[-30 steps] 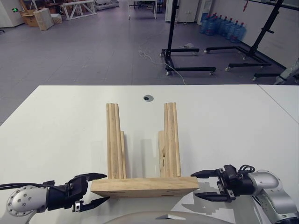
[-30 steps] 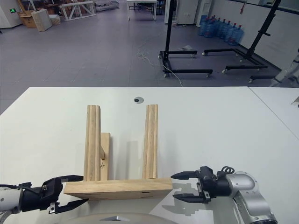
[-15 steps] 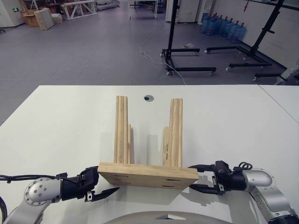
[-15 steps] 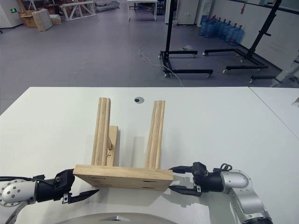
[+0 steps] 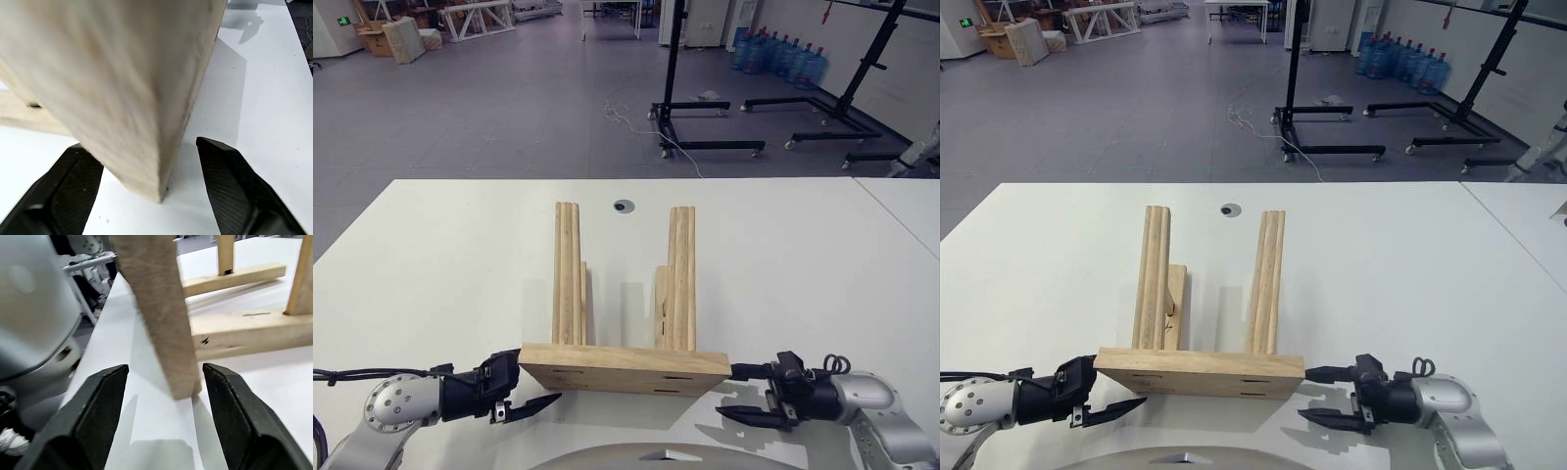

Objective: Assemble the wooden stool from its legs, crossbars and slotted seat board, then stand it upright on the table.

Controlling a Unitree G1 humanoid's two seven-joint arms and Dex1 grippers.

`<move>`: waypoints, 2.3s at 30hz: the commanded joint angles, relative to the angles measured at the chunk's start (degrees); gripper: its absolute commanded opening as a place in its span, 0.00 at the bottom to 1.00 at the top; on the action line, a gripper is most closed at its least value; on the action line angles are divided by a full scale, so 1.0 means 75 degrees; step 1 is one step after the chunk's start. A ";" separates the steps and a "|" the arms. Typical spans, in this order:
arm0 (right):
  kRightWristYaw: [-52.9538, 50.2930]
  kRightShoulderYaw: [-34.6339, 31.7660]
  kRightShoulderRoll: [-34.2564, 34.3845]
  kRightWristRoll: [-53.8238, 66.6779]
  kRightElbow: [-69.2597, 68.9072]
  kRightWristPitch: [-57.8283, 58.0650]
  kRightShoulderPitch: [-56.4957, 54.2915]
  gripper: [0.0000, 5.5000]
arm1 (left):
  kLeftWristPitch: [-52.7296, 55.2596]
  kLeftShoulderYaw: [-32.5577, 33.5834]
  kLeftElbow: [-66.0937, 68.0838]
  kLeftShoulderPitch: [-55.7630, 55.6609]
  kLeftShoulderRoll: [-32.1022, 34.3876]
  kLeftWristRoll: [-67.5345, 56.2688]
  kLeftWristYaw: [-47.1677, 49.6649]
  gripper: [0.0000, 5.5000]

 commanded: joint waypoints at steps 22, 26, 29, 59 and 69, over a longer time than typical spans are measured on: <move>0.0141 0.0306 0.0494 -0.0131 0.0704 0.0016 -0.1575 0.27 | -0.0034 -0.0479 0.1007 -0.1491 -0.0091 -0.0219 -0.0371 0.33; 0.0193 0.0371 0.0463 -0.0048 0.0568 0.0252 -0.1730 0.27 | 0.0077 -0.0561 0.0678 -0.1465 -0.0047 -0.0457 -0.0585 0.32; 0.0312 0.0492 0.0433 -0.0012 0.0392 0.0505 -0.1772 0.27 | 0.0697 -0.0347 0.0100 -0.1524 -0.0075 -0.1377 -0.0760 0.31; 0.1181 0.0998 -0.4032 0.6541 -0.1632 1.2595 -0.6295 0.27 | 0.4245 0.1884 -0.3453 0.0303 0.0808 -0.7081 -0.0593 0.24; 0.1176 0.4141 -0.4269 0.7699 0.0445 1.3153 -0.8930 0.27 | 0.4968 0.2744 -0.1140 -0.1643 0.0644 -1.0433 0.2163 0.24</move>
